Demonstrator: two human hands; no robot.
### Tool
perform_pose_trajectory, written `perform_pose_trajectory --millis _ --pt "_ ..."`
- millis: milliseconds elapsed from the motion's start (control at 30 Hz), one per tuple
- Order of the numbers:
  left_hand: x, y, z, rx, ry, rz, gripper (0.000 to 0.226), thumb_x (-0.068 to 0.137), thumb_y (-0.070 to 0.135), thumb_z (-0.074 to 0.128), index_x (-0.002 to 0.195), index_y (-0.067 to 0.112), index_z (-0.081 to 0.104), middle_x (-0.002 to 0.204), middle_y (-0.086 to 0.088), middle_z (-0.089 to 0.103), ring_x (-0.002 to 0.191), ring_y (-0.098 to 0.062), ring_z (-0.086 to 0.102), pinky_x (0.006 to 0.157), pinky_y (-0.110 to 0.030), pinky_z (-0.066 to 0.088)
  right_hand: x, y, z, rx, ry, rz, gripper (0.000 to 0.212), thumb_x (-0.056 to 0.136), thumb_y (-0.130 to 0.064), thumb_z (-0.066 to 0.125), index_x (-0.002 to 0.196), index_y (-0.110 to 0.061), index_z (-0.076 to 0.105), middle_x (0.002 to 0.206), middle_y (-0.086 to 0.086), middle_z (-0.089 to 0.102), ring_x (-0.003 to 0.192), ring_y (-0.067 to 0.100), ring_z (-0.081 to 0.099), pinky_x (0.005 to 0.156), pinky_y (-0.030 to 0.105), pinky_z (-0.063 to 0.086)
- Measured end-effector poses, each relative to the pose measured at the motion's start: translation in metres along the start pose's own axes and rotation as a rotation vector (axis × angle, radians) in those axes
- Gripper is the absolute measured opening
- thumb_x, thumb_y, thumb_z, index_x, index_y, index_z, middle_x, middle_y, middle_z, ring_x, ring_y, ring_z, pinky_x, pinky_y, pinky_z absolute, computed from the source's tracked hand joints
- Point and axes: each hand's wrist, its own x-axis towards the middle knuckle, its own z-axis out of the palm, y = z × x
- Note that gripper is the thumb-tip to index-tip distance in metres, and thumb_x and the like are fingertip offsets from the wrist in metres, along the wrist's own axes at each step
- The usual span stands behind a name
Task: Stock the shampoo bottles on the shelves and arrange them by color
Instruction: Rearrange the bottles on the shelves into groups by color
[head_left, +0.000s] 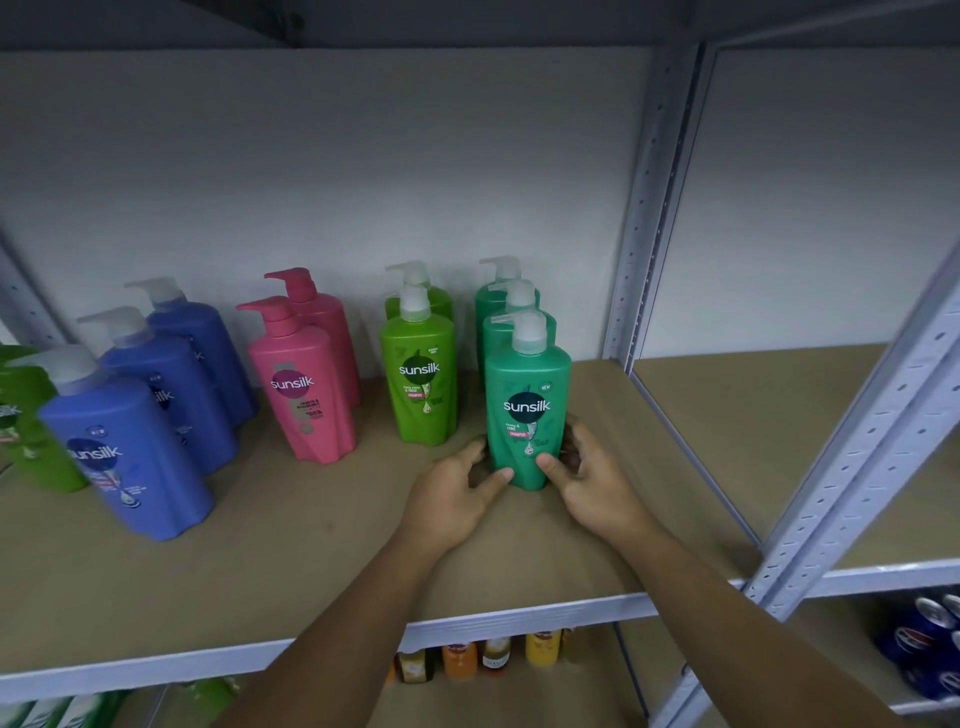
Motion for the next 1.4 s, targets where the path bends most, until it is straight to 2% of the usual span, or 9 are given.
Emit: perform_pose_trajectory --millis 167,267,367,433,633,1000,1133,1267,1400 --pt "-0.002 0.002 -0.003 0.062 -0.031 0.003 0.062 0.084 0.062 0.055 0.14 0.038 0.049 0.133 0.015 0.065 0.117 -0.008 0.064 0.098 -0.034 0.052 -0.007 -0.004 0.0 -0.017 -0.018 0.009 0.048 0.096 -0.012 0.065 0.139 -0.026 0.05 0.133 -0.014 0.063 0.125 0.001 0.057 0.111 0.035 0.045" --pt "-0.004 -0.002 -0.009 0.124 -0.076 0.029 0.065 0.086 0.056 0.055 0.148 0.038 0.042 0.138 0.014 0.061 0.126 -0.008 0.057 0.103 -0.03 0.048 -0.018 0.0 -0.001 -0.128 -0.053 0.019 0.052 0.097 -0.033 0.062 0.146 -0.033 0.045 0.14 -0.019 0.057 0.129 0.001 0.053 0.113 0.037 0.043" --pt "-0.006 -0.003 -0.012 0.141 -0.098 0.058 0.061 0.092 0.048 0.059 0.149 0.034 0.044 0.145 0.014 0.055 0.132 -0.006 0.051 0.108 -0.021 0.041 -0.029 0.0 -0.004 -0.195 -0.052 0.017 0.067 0.094 -0.052 0.058 0.154 -0.033 0.034 0.147 -0.023 0.049 0.134 -0.001 0.047 0.115 0.03 0.038" --pt "-0.006 -0.003 -0.012 0.145 -0.1 0.062 0.061 0.093 0.048 0.059 0.15 0.031 0.045 0.148 0.013 0.052 0.135 -0.006 0.048 0.109 -0.02 0.039 -0.033 -0.003 -0.004 -0.191 -0.036 0.0 0.065 0.096 -0.046 0.06 0.154 -0.033 0.034 0.145 -0.026 0.05 0.133 -0.004 0.047 0.113 0.025 0.037" --pt "-0.006 -0.001 -0.011 0.234 -0.142 0.058 0.066 0.092 0.058 0.049 0.153 0.033 0.038 0.15 0.012 0.05 0.135 -0.012 0.048 0.108 -0.031 0.043 -0.036 -0.008 -0.001 -0.252 -0.008 -0.024 0.058 0.098 -0.038 0.06 0.152 -0.029 0.039 0.14 -0.024 0.053 0.13 0.001 0.051 0.104 0.015 0.038" --pt "-0.006 0.0 -0.008 0.343 -0.162 0.037 0.073 0.093 0.063 0.043 0.157 0.033 0.027 0.157 0.009 0.041 0.139 -0.025 0.042 0.113 -0.035 0.038 -0.042 -0.018 -0.002 -0.318 -0.019 0.043 0.06 0.101 -0.036 0.056 0.156 -0.026 0.032 0.149 -0.012 0.05 0.136 0.01 0.047 0.104 0.015 0.033" --pt "-0.011 0.005 -0.007 0.386 -0.158 0.072 0.068 0.099 0.054 0.046 0.158 0.026 0.027 0.158 0.002 0.04 0.14 -0.026 0.04 0.116 -0.028 0.029 -0.045 -0.022 -0.002 -0.334 -0.02 0.043 0.061 0.1 -0.036 0.056 0.156 -0.025 0.032 0.148 -0.009 0.052 0.135 0.013 0.049 0.105 0.018 0.036" --pt "-0.018 -0.003 -0.012 0.448 -0.193 0.121 0.074 0.093 0.061 0.034 0.156 0.021 0.032 0.159 0.0 0.038 0.147 -0.014 0.031 0.121 -0.027 0.016 -0.058 -0.024 0.001 -0.635 -0.053 0.061 0.064 0.1 -0.044 0.052 0.154 -0.015 0.034 0.147 0.004 0.052 0.133 0.022 0.048 0.108 0.032 0.042" --pt "-0.032 -0.01 -0.021 0.515 -0.206 0.131 0.073 0.096 0.061 0.033 0.156 0.018 0.033 0.162 -0.001 0.032 0.151 -0.014 0.023 0.123 -0.028 0.01 -0.078 -0.028 0.009 -0.895 -0.153 -0.024 0.06 0.102 -0.048 0.039 0.15 -0.012 0.042 0.156 0.007 0.041 0.146 0.024 0.031 0.122 0.036 0.021"
